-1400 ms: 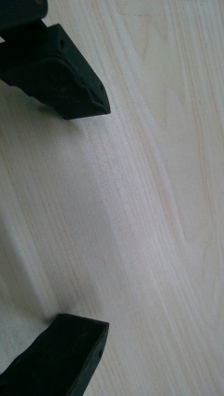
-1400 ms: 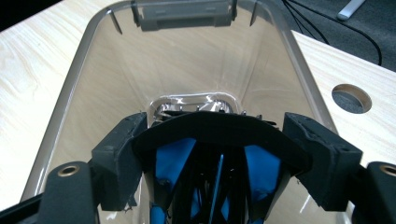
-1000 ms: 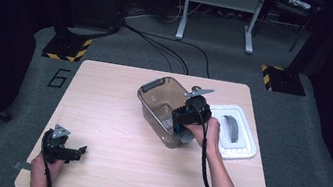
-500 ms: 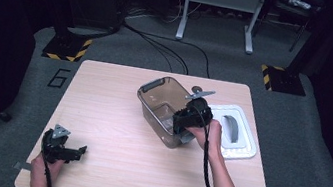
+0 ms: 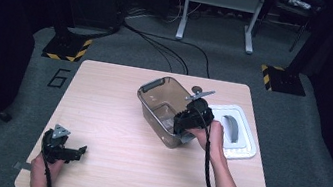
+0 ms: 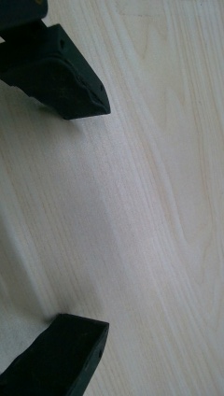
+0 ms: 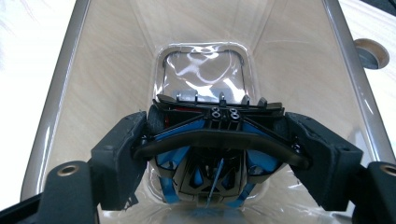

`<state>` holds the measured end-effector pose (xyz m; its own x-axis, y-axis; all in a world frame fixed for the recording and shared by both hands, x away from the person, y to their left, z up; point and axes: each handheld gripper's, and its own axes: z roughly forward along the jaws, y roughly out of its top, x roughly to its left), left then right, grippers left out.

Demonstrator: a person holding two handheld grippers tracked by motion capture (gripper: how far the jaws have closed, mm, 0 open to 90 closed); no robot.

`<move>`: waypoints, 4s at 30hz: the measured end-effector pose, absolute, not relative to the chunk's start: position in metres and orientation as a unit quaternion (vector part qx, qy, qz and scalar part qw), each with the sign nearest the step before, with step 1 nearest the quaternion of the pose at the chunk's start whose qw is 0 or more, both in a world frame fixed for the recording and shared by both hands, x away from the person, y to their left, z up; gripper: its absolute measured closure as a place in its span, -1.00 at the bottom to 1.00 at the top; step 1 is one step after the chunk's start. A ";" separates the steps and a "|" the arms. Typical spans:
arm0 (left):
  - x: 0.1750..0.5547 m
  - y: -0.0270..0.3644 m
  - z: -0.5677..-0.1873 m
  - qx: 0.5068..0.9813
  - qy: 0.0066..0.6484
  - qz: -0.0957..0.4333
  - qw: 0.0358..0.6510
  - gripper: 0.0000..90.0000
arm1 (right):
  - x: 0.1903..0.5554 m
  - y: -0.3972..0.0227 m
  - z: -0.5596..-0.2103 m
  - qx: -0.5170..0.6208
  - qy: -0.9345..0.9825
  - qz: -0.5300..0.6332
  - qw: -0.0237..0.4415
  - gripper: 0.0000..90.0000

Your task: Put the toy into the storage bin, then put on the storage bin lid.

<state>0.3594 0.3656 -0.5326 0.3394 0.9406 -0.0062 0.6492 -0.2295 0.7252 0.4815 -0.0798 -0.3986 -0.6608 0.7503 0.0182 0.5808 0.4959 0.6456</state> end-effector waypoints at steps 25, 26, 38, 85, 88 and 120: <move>0.359 0.366 -0.532 0.754 0.527 0.224 0.322 -0.99 | 0.477 -0.083 -0.396 0.395 0.860 0.297 0.125 -0.48; 0.359 0.366 -0.532 0.754 0.527 0.224 0.323 -1.00 | 0.476 -0.083 -0.396 0.395 0.861 0.296 0.123 -0.48; 0.359 0.366 -0.532 0.753 0.527 0.224 0.323 -0.99 | 0.473 -0.082 -0.395 0.405 0.860 0.286 0.122 -0.48; 0.359 0.366 -0.533 0.751 0.529 0.225 0.325 -0.99 | 0.458 -0.090 -0.399 0.409 0.849 0.301 0.143 -0.49; 0.359 0.366 -0.533 0.751 0.529 0.225 0.325 -0.99 | 0.458 -0.089 -0.399 0.410 0.849 0.301 0.145 -0.49; 0.359 0.366 -0.533 0.751 0.529 0.225 0.325 -0.99 | 0.439 -0.115 -0.381 0.408 0.823 0.366 0.150 -1.00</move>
<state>0.3593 0.3656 -0.5327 0.3388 0.9408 -0.0068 0.6484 -0.2282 0.7262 0.4387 -0.1152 -0.3815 -0.6227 0.7808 0.0512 0.5611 0.4000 0.7247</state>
